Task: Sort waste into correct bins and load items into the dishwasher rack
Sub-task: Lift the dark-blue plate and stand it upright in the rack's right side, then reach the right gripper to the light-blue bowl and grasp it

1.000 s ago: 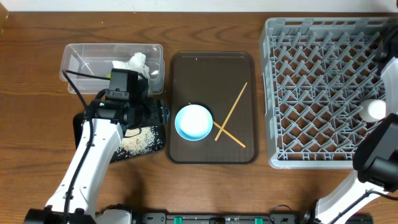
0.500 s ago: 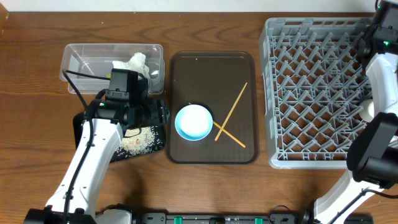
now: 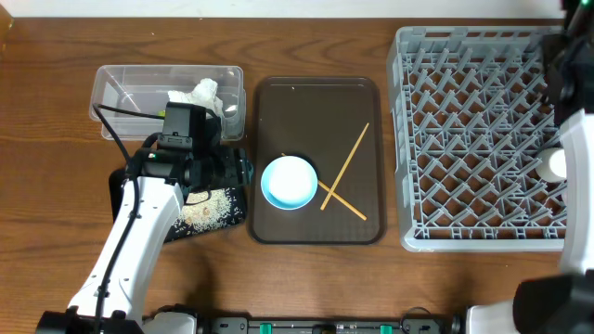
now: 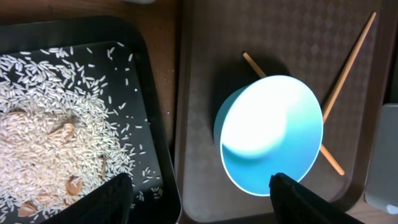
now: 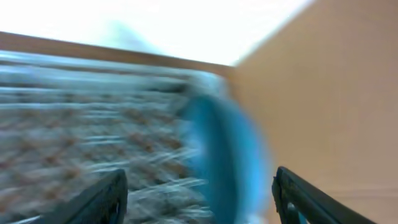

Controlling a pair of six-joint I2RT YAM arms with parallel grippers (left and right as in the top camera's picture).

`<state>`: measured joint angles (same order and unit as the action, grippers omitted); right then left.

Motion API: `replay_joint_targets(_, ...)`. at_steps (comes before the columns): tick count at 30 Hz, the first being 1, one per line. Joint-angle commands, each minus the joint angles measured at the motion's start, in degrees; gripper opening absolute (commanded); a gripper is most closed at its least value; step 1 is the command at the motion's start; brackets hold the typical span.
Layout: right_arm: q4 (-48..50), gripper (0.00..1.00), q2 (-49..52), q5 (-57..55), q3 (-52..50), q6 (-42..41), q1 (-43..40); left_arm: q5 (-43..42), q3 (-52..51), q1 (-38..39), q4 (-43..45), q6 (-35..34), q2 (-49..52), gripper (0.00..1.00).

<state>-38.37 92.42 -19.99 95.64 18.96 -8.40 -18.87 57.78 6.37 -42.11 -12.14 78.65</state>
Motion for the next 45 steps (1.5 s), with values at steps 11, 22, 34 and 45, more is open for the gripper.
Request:
replay_joint_targets(11,-14.49,0.72,6.71,44.94,-1.57,-16.76,17.33,16.39,0.46,-0.20,-8.59,-12.52,-0.04,0.73)
replay_joint_targets(22,-20.65,0.64,20.35,41.86,-1.68,-18.14,33.55,17.00,0.46,-0.20,-8.41,-14.34,-0.04,0.73)
replay_joint_targets(34,-20.26,0.41,30.64,33.55,-1.68,-26.88,42.64,17.03,0.46,-0.20,-8.39,-14.32,-0.04,0.73)
replay_joint_targets(45,-19.10,0.01,29.24,32.26,2.64,-26.62,40.26,17.00,0.46,-0.20,-8.39,-14.32,-0.04,0.74)
